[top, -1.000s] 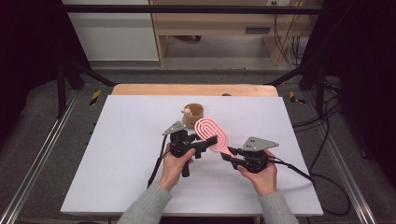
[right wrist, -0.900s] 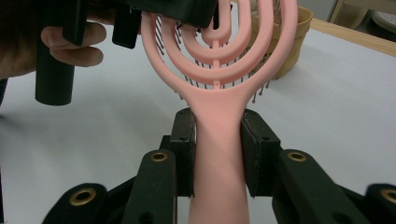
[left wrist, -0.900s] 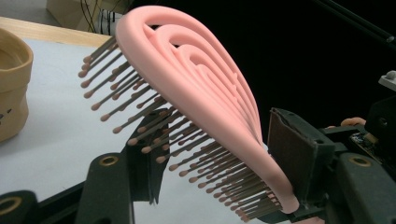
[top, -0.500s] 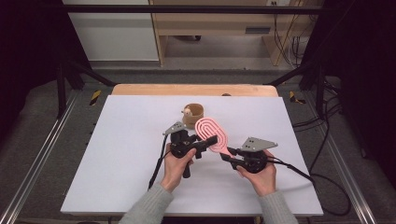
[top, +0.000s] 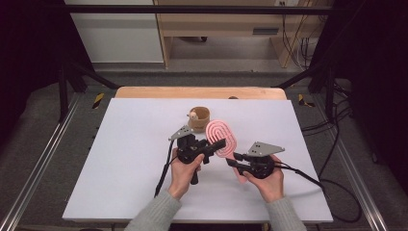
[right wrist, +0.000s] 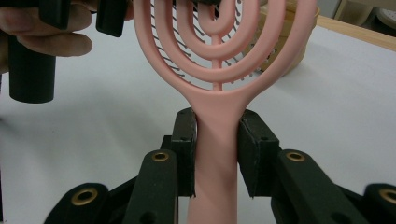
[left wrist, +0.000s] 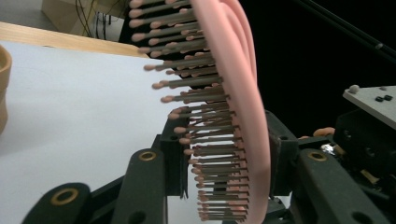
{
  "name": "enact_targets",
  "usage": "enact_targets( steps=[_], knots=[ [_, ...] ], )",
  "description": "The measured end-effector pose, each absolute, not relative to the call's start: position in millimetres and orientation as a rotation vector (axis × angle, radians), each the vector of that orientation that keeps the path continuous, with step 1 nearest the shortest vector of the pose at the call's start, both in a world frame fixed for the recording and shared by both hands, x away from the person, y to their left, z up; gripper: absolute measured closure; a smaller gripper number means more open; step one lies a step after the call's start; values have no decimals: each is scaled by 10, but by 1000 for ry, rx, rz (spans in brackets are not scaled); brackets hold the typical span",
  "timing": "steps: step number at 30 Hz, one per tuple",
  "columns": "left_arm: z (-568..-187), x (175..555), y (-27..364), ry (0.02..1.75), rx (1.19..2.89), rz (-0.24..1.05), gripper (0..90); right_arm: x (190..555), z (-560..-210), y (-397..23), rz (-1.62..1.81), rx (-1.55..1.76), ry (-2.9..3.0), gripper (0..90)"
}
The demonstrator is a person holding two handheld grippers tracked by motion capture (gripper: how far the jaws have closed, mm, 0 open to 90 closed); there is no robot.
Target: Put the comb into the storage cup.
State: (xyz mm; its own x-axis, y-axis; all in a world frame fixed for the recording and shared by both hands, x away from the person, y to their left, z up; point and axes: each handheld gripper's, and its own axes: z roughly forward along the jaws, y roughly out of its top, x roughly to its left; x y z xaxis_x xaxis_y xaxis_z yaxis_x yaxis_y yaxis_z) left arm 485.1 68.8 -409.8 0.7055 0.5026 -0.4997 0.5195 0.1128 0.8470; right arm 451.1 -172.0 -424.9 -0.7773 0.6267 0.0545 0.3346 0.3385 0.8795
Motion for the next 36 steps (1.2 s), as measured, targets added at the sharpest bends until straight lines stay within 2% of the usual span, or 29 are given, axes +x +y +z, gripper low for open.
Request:
enact_targets(
  steps=[25,30,34,36],
  knots=[
    [-3999,4770,695,834,1502,9,633,4501,-4233,-1717,1505,845,2305,684],
    [-3985,4788,736,844,1501,24,634,4498,-4209,-1736,1526,854,2286,602],
    [-3965,4804,792,854,1506,56,634,4505,-4186,-1760,1525,876,2272,481],
    [-3950,4807,826,857,1506,73,634,4514,-4171,-1777,1528,888,2260,378]
  ],
)
